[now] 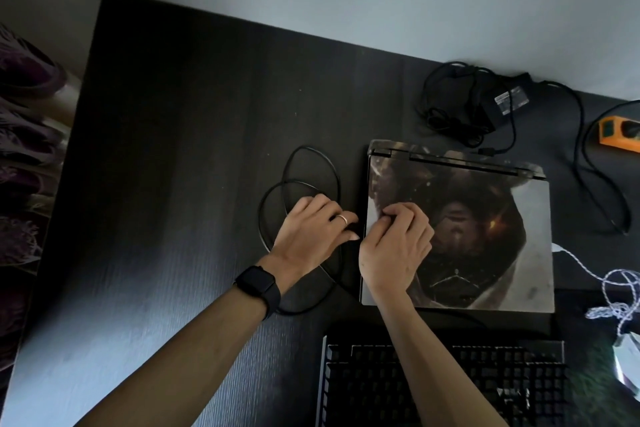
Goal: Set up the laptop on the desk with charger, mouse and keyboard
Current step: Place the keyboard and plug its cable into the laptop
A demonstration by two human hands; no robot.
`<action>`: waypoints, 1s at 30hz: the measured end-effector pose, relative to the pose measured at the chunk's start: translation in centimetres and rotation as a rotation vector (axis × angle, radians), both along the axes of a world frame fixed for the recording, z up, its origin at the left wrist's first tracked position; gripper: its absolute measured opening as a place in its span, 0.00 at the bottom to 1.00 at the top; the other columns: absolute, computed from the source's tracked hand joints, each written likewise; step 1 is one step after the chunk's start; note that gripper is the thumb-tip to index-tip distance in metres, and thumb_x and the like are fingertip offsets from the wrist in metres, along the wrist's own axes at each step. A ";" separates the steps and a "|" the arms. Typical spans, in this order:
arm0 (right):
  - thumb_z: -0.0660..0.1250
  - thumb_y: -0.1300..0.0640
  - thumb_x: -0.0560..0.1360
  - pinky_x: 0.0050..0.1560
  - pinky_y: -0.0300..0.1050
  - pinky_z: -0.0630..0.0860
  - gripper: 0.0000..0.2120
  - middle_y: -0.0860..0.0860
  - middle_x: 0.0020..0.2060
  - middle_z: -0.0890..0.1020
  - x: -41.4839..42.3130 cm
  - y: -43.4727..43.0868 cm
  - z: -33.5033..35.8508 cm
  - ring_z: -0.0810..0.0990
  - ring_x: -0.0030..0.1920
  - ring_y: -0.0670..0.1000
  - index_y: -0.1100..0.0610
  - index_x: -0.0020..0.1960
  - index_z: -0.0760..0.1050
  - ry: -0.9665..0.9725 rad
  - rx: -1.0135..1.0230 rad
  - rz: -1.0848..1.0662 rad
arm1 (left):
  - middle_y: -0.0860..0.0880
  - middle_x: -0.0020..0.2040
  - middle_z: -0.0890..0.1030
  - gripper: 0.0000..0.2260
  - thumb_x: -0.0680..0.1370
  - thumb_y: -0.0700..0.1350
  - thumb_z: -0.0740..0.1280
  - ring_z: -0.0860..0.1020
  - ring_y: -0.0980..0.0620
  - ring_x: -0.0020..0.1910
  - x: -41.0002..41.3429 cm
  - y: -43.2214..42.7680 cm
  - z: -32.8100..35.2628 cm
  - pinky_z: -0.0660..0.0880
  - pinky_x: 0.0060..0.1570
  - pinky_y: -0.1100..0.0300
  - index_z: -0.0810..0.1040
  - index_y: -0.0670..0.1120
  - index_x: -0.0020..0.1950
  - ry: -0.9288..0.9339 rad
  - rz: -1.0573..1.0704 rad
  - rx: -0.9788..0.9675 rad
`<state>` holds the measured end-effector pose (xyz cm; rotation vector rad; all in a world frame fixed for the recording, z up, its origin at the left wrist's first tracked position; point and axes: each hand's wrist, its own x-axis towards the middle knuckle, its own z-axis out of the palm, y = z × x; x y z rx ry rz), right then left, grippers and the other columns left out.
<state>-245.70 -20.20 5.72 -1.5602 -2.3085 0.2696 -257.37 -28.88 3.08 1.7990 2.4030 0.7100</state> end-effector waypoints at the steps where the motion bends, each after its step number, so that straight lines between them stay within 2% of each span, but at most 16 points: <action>1: 0.64 0.60 0.76 0.51 0.48 0.67 0.05 0.51 0.58 0.76 0.0 0.0 0.0 0.73 0.56 0.54 0.54 0.52 0.75 0.002 0.001 0.001 | 0.53 0.46 0.80 0.15 0.79 0.60 0.64 0.77 0.50 0.50 -0.5 -0.2 0.1 0.71 0.52 0.56 0.82 0.53 0.55 0.027 0.009 -0.013; 6: 0.65 0.60 0.75 0.50 0.47 0.68 0.06 0.51 0.57 0.76 0.2 0.2 0.0 0.73 0.56 0.54 0.54 0.51 0.75 0.001 0.001 -0.001 | 0.54 0.43 0.79 0.14 0.80 0.60 0.62 0.76 0.49 0.47 -1.9 -0.9 0.4 0.70 0.50 0.55 0.84 0.55 0.49 0.076 0.005 -0.007; 11: 0.63 0.58 0.76 0.51 0.46 0.67 0.05 0.51 0.57 0.76 -0.1 0.0 0.1 0.72 0.57 0.52 0.53 0.51 0.76 0.005 -0.027 -0.002 | 0.53 0.39 0.79 0.13 0.81 0.56 0.62 0.76 0.48 0.44 -0.8 -0.9 0.4 0.70 0.50 0.55 0.83 0.53 0.47 0.137 0.037 -0.014; 19: 0.61 0.56 0.77 0.52 0.49 0.70 0.07 0.50 0.59 0.75 0.4 0.2 0.1 0.72 0.59 0.54 0.51 0.53 0.75 -0.016 -0.088 0.038 | 0.52 0.40 0.81 0.09 0.80 0.54 0.66 0.77 0.47 0.43 -0.2 -1.0 -0.1 0.70 0.52 0.53 0.83 0.53 0.49 0.149 0.079 -0.017; 22: 0.62 0.56 0.77 0.55 0.50 0.72 0.08 0.49 0.62 0.74 1.6 0.2 0.8 0.72 0.62 0.54 0.50 0.55 0.75 -0.055 -0.147 0.125 | 0.51 0.44 0.80 0.10 0.80 0.52 0.64 0.77 0.46 0.46 0.6 -1.2 0.9 0.70 0.56 0.51 0.83 0.52 0.55 0.131 0.074 -0.156; 25: 0.63 0.55 0.76 0.60 0.54 0.74 0.15 0.49 0.68 0.72 3.6 -0.4 2.4 0.71 0.68 0.54 0.49 0.62 0.74 -0.160 -0.266 0.247 | 0.47 0.56 0.80 0.17 0.76 0.48 0.68 0.78 0.45 0.55 1.7 -1.9 3.2 0.70 0.62 0.46 0.79 0.49 0.65 0.088 0.097 -0.363; 27: 0.63 0.55 0.76 0.63 0.55 0.73 0.18 0.49 0.71 0.71 5.7 -1.6 3.9 0.69 0.70 0.54 0.49 0.66 0.73 -0.209 -0.341 0.279 | 0.46 0.61 0.78 0.22 0.73 0.48 0.72 0.77 0.45 0.60 3.0 -2.8 5.4 0.69 0.65 0.42 0.78 0.48 0.66 0.052 0.123 -0.478; 30: 0.63 0.56 0.77 0.64 0.53 0.74 0.18 0.49 0.68 0.75 9.6 -3.4 6.0 0.72 0.68 0.53 0.50 0.66 0.74 -0.138 -0.442 0.209 | 0.49 0.64 0.77 0.21 0.74 0.50 0.69 0.73 0.47 0.65 5.3 -4.7 8.0 0.63 0.69 0.41 0.77 0.50 0.67 0.006 0.074 -0.549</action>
